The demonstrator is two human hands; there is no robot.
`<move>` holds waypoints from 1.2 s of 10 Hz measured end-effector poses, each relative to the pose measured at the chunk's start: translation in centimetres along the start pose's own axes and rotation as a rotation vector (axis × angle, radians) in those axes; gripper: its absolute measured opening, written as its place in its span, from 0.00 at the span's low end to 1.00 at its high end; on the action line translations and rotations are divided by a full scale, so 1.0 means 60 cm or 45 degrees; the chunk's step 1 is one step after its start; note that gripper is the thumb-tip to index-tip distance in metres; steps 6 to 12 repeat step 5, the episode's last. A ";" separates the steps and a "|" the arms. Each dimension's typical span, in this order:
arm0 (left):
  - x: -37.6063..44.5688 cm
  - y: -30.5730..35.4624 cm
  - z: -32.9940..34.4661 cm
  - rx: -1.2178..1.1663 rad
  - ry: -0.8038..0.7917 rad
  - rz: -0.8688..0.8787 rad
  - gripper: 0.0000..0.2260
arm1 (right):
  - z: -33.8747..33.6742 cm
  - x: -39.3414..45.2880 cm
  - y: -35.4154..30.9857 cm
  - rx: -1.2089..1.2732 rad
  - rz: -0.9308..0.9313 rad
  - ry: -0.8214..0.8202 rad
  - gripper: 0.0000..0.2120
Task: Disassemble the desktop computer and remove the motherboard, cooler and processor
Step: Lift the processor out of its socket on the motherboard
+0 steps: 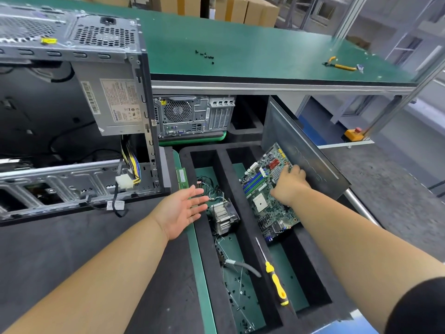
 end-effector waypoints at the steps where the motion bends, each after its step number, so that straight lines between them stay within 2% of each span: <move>1: 0.000 -0.006 -0.004 -0.008 -0.003 -0.002 0.17 | 0.005 -0.005 -0.003 0.054 -0.002 -0.006 0.45; 2: -0.001 -0.011 -0.006 -0.009 0.000 -0.006 0.17 | 0.013 -0.012 -0.005 0.089 0.003 -0.013 0.44; 5: -0.030 -0.010 0.000 0.003 0.022 0.036 0.17 | 0.024 -0.036 -0.013 0.049 -0.198 0.065 0.37; 12: -0.030 -0.010 0.000 0.003 0.022 0.036 0.17 | 0.024 -0.036 -0.013 0.049 -0.198 0.065 0.37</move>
Point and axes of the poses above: each hand's wrist, its own x-axis towards the middle knuckle, its own z-axis out of the palm, y = z × x, the point moved 1 cm from there along x, towards the middle knuckle, and after that the axes turned 6 degrees about -z, right-handed, at the moved point
